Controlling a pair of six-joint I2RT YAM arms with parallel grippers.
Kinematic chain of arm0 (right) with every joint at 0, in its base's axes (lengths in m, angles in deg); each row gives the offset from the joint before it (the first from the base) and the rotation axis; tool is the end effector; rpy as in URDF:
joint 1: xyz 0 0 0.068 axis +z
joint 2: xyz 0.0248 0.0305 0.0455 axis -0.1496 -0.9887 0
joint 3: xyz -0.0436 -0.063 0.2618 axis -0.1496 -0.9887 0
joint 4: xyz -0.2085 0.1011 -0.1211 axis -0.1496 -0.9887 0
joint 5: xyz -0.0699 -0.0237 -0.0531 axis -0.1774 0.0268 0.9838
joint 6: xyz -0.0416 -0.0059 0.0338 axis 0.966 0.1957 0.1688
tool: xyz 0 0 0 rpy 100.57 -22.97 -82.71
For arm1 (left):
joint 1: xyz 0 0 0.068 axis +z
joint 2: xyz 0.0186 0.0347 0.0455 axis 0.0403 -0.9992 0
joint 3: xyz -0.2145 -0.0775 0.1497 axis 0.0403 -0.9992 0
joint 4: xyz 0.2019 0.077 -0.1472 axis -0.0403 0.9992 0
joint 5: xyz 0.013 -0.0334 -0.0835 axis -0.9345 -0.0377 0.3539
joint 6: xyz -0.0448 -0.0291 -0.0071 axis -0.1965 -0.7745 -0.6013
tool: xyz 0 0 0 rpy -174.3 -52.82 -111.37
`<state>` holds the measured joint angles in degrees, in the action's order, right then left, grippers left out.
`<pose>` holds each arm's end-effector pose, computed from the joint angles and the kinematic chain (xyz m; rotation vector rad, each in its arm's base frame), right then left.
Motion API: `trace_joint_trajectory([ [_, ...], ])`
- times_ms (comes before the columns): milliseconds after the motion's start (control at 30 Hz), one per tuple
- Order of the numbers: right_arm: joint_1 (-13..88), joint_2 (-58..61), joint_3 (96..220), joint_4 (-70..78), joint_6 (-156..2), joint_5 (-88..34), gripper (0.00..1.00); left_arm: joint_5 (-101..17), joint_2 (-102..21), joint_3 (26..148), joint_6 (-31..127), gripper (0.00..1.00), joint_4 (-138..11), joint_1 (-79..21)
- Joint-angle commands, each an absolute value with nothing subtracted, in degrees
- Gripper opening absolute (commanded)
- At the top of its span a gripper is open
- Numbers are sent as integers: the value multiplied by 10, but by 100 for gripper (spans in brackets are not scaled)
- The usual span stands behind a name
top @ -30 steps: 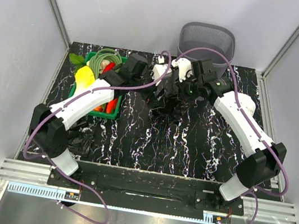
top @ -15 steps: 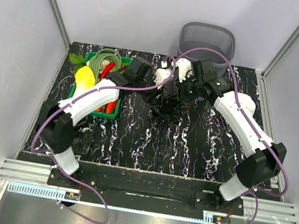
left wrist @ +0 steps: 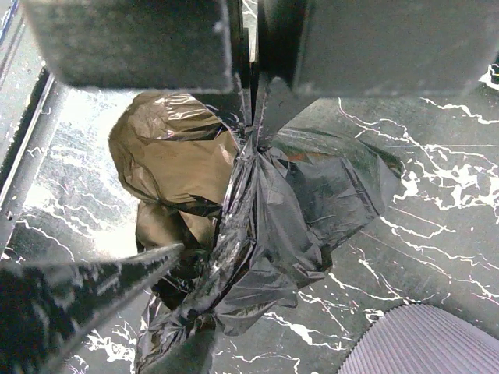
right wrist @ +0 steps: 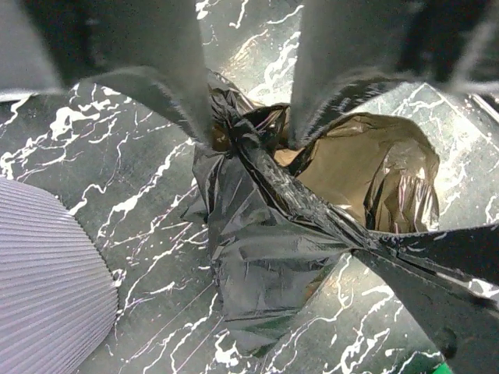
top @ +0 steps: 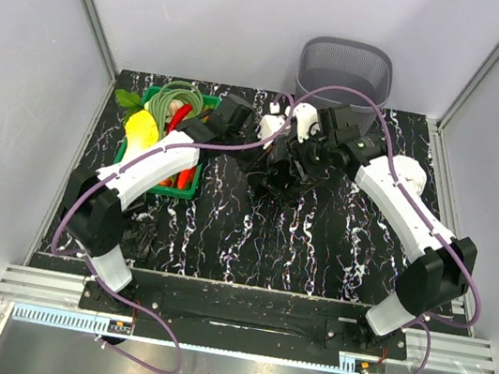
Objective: Put the trash bags into the trash bin
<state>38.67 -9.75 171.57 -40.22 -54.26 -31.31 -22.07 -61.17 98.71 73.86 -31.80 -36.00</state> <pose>0.3010 0.1824 0.3422 -1.0304 2.1874 0.3563 0.3049 -0.2232 0.3146 1.1654 1.9800 -0.7320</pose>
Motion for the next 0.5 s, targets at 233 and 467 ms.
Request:
trace_joint_trajectory([
  [233,391,-70,1717,-385,-555,-351,72,-185,-561,1006,726,0,-355,-358],
  [467,391,-91,1704,-370,-541,-321,71,-134,-542,1004,743,0,-343,-358],
])
